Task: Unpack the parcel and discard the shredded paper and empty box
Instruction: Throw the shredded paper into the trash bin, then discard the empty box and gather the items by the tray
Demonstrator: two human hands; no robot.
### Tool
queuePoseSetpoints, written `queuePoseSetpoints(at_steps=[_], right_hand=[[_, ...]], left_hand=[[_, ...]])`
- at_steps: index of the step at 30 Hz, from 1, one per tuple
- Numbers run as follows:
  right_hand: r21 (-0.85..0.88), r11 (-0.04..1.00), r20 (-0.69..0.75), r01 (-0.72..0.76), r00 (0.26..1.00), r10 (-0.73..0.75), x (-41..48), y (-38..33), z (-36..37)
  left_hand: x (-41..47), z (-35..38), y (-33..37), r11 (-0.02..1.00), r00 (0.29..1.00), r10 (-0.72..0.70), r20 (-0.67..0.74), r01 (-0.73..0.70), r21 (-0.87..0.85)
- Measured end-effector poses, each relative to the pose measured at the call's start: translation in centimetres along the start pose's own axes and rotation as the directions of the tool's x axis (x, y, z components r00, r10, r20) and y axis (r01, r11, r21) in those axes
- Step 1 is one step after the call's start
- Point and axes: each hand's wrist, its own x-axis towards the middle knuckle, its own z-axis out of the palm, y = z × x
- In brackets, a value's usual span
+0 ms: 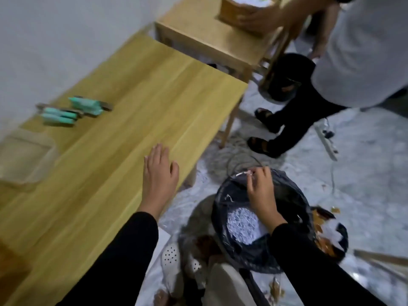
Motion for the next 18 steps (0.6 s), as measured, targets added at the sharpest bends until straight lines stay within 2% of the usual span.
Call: queuePoseSetpoints(at_steps=[4, 7, 9, 13, 18], right_hand=[[-0.044, 0.969, -0.073, -0.244, 0.968, 0.240, -1.2, 6.0, -1.8], [-0.175, 0.903, 0.088, -0.393, 0.907, 0.412, -2.4, 9.5, -1.9], [-0.253, 0.864, 0.180, -0.435, 0.856, 0.484, -3.2, 10.7, -2.0], [-0.271, 0.861, 0.240, -0.430, 0.836, 0.493, -3.8, 9.6, -2.6], [-0.167, 0.943, 0.214, -0.287, 0.924, 0.318, -0.7, 2.1, -3.8]], left_hand=[[1.7, 1.4, 2.5, 1.000, 1.000, 0.000, -0.007, 0.000, 0.020], [1.5, 1.7, 2.7, 0.999, 0.998, -0.019, -0.056, 0.021, 0.034], [1.5, 1.7, 2.5, 0.999, 0.998, -0.012, -0.066, 0.014, 0.035], [1.3, 1.3, 2.4, 1.000, 0.999, -0.007, -0.033, 0.007, 0.005], [0.8, -1.6, 1.6, 0.999, 0.994, 0.026, 0.108, -0.022, -0.044]])
